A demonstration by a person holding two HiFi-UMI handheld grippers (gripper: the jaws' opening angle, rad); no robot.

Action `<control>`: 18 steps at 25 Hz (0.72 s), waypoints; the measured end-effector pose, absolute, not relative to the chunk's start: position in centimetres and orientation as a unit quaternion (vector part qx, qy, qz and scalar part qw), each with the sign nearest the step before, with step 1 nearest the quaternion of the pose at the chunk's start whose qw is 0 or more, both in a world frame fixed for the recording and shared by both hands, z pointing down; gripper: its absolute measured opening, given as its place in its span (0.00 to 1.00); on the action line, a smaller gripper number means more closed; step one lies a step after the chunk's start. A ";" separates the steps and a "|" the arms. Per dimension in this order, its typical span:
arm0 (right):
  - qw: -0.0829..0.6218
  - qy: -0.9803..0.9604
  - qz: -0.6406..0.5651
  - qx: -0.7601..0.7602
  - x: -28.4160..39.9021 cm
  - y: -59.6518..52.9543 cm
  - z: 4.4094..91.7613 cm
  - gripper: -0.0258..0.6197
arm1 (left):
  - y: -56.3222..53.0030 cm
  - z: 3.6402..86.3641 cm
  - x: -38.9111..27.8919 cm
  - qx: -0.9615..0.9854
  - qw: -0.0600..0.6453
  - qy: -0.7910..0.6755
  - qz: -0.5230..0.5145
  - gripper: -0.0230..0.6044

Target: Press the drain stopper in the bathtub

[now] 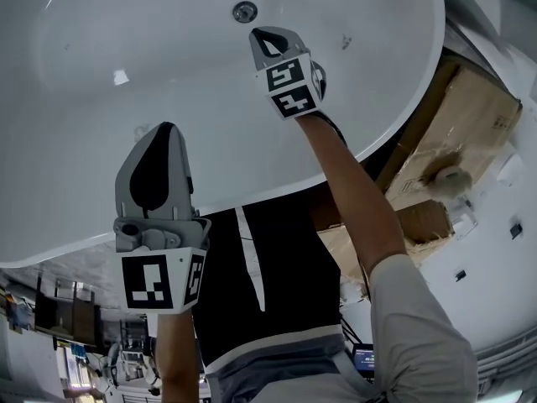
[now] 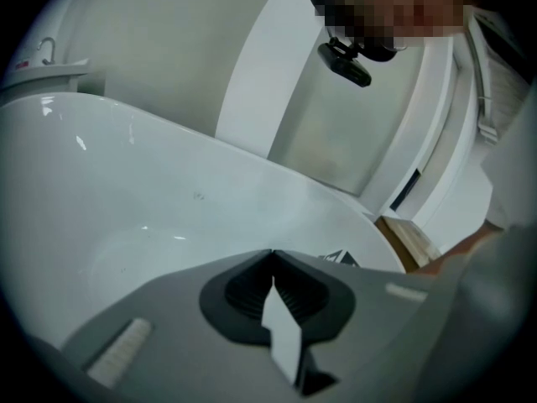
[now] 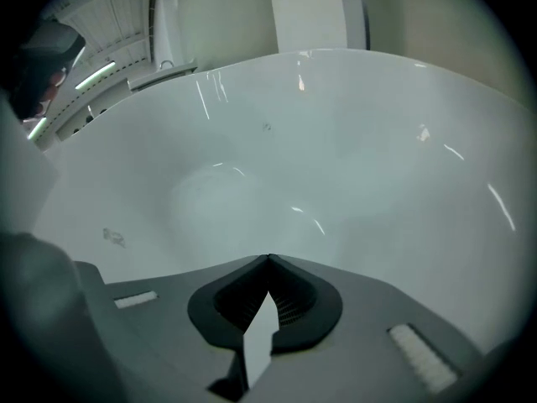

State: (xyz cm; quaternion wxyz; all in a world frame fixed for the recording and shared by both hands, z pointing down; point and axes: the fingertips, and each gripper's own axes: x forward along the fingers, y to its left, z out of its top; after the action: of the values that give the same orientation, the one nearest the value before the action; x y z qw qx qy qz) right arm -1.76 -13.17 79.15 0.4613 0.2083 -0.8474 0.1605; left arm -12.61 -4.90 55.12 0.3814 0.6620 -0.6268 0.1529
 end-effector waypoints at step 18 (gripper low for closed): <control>0.472 -0.833 0.197 0.212 -0.9 -14.6 88.2 0.03 | -6.1 60.0 -8.5 0.672 0.383 -0.601 0.200 0.04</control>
State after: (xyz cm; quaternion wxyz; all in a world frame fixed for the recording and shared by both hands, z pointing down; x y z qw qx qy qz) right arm -0.87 -14.57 88.21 0.4722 0.2118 -0.8326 0.1975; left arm -8.51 -6.15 60.01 0.3831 0.6719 -0.6014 0.2004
